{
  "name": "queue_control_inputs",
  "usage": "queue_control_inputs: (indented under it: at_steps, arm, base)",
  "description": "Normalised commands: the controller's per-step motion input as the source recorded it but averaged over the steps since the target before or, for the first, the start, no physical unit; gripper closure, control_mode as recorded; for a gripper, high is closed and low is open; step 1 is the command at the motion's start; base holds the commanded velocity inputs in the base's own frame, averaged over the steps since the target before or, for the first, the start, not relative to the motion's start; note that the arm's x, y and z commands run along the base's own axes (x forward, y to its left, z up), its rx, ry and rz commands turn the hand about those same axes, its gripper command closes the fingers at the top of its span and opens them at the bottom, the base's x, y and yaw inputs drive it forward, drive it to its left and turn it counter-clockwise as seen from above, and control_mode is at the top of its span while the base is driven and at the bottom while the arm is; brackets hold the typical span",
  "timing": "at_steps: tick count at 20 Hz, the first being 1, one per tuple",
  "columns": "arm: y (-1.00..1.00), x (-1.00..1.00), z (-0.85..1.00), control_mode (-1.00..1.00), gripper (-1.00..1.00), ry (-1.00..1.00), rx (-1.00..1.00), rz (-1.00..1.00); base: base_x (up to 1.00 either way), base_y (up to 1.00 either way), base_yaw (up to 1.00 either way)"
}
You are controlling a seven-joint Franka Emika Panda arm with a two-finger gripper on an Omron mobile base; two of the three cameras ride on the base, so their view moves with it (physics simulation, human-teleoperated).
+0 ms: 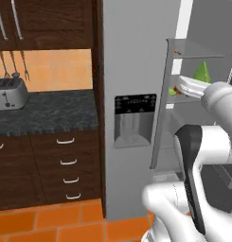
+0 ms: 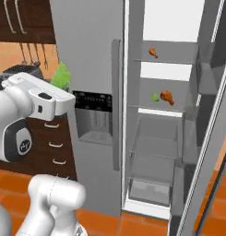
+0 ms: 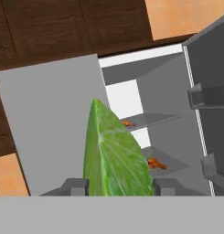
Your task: Place one lemon wedge and one chicken drumstick in each tupperware on the nearby counter, to pack two identical lunches.
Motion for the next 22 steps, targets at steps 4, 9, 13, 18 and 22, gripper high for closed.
queue_control_inputs:
  at_steps: [4,9,13,18,22]
  arm:
    - [0.0,0.0,0.0,1.0,1.0,0.0,0.0,0.0]
    - [0.0,0.0,0.0,1.0,1.0,0.0,0.0,0.0]
    - [0.0,0.0,0.0,1.0,1.0,0.0,0.0,0.0]
    - [0.0,0.0,0.0,1.0,1.0,0.0,0.0,0.0]
    - [0.0,0.0,0.0,1.0,1.0,0.0,0.0,0.0]
  base:
    - [0.11,1.0,0.41]
    - [0.02,1.0,0.51]
    - [0.67,1.0,0.35]
    - [1.0,1.0,0.26]
    - [0.99,1.0,0.23]
